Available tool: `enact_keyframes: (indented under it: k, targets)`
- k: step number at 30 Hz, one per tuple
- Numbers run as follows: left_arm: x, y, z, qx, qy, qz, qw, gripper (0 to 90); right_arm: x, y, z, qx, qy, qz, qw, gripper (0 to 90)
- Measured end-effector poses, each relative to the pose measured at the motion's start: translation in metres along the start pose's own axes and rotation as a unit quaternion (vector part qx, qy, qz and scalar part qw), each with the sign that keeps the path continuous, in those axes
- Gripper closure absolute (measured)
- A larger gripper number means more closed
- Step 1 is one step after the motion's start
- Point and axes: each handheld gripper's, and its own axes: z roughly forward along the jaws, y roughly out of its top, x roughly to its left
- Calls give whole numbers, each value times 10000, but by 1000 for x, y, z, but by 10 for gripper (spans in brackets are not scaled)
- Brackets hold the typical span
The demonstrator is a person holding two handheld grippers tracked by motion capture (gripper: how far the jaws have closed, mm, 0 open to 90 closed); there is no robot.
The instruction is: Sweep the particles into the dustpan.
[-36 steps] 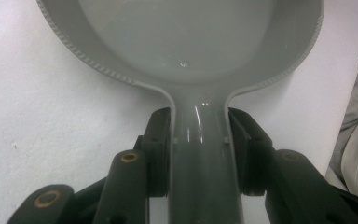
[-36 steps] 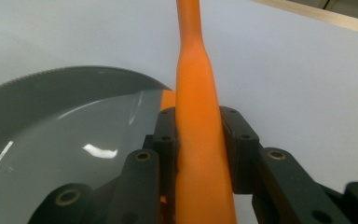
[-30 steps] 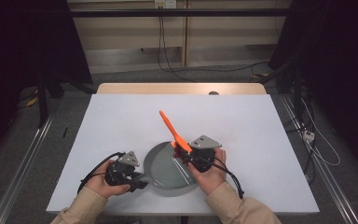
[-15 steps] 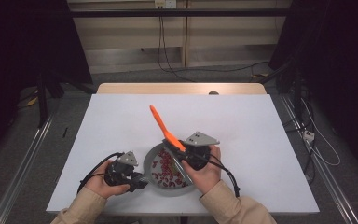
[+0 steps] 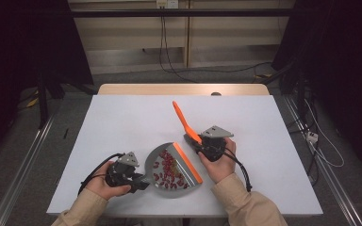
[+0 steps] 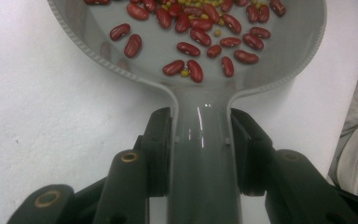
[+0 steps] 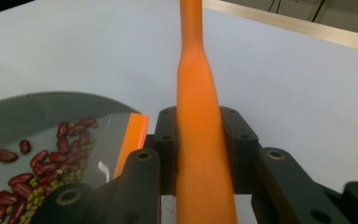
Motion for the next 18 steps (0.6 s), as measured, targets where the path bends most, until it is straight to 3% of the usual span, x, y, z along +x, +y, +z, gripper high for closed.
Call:
enact_keyframes:
  k: [4,8,10,13,16,18]
  targets:
    - [1,1,1,17,10,-6,10000,625,11,-3,-2,9,91,-104,9999,712]
    - [1,2,2,-9,15,-18,10000,625,25,-6,-7,-3,396,-1,9992,711]
    - [1,2,2,-15,22,-27,10000,625,32,-4,-10,-78,436,-90,9990,711]
    - [0,2,2,-14,18,-44,10000,625,37,-1,-12,-139,834,139,9963,712]
    - [-1,1,2,-25,64,-20,10000,623,40,1,-13,-232,793,-83,9965,712]
    - [-1,0,2,-82,68,-45,9999,621,37,2,-13,-236,843,0,9962,712]
